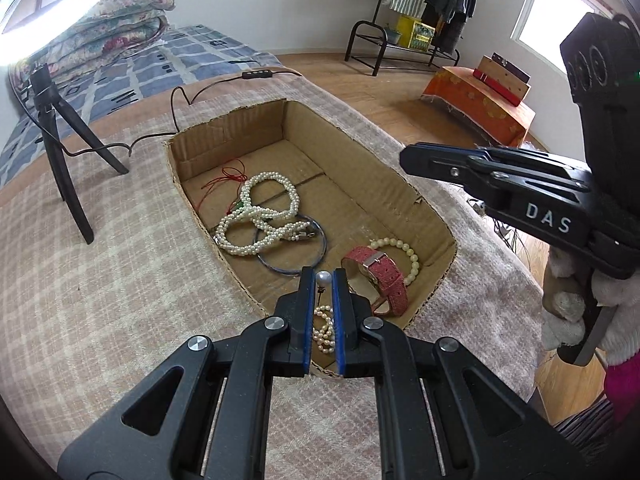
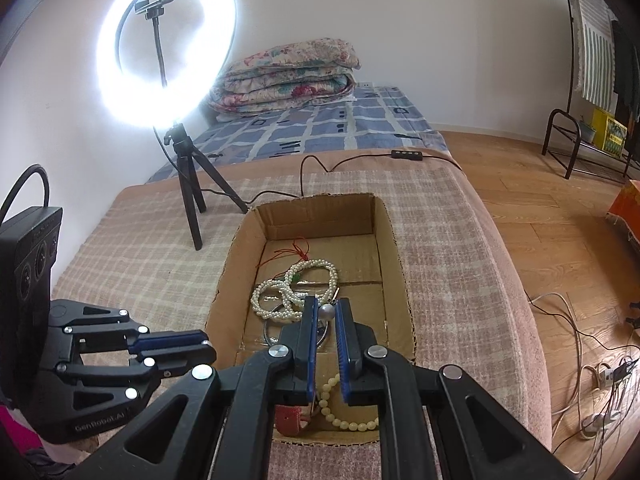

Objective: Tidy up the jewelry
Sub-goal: 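Open the left tool to drop the pearl earring into the box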

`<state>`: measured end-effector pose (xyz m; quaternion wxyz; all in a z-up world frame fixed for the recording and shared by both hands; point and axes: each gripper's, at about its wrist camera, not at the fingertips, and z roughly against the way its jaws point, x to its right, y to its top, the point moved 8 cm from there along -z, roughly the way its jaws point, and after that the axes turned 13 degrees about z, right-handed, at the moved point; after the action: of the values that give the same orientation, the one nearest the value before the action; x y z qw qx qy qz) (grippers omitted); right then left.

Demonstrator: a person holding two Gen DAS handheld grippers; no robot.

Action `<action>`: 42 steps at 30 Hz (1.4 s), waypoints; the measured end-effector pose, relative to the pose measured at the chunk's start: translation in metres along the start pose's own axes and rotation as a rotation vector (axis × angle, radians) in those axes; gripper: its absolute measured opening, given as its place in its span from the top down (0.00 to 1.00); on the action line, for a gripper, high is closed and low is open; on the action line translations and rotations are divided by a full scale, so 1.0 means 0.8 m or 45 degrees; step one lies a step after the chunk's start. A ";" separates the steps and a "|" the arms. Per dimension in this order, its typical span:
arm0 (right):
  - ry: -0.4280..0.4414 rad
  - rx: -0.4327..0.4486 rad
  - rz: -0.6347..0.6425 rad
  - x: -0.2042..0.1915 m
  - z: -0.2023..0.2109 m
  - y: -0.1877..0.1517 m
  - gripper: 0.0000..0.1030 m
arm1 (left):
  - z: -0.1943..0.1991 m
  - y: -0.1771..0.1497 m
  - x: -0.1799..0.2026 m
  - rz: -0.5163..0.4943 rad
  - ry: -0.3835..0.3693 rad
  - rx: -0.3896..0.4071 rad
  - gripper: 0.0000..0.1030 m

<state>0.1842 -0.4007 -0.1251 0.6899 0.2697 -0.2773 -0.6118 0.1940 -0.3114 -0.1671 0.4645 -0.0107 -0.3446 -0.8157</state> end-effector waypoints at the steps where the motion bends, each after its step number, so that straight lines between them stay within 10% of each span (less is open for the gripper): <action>1: 0.002 -0.001 0.000 -0.001 -0.001 0.001 0.94 | 0.000 -0.001 0.000 0.000 -0.003 -0.001 0.94; 17: 0.034 -0.006 -0.057 0.000 -0.012 0.004 0.90 | 0.003 -0.009 0.012 -0.019 -0.027 -0.023 0.94; 26: 0.002 0.012 -0.082 0.007 -0.008 0.005 0.59 | 0.006 -0.009 0.015 -0.037 -0.026 -0.032 0.92; 30: -0.032 0.030 -0.095 0.012 -0.003 0.006 0.36 | 0.012 -0.010 0.017 -0.049 -0.016 -0.004 0.53; 42: -0.095 0.071 -0.091 0.008 0.027 0.010 0.14 | 0.047 -0.014 0.017 -0.063 0.034 0.058 0.52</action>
<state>0.1751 -0.4072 -0.1042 0.6491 0.2755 -0.3098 -0.6378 0.1666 -0.2962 -0.1396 0.4489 0.0194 -0.3571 -0.8189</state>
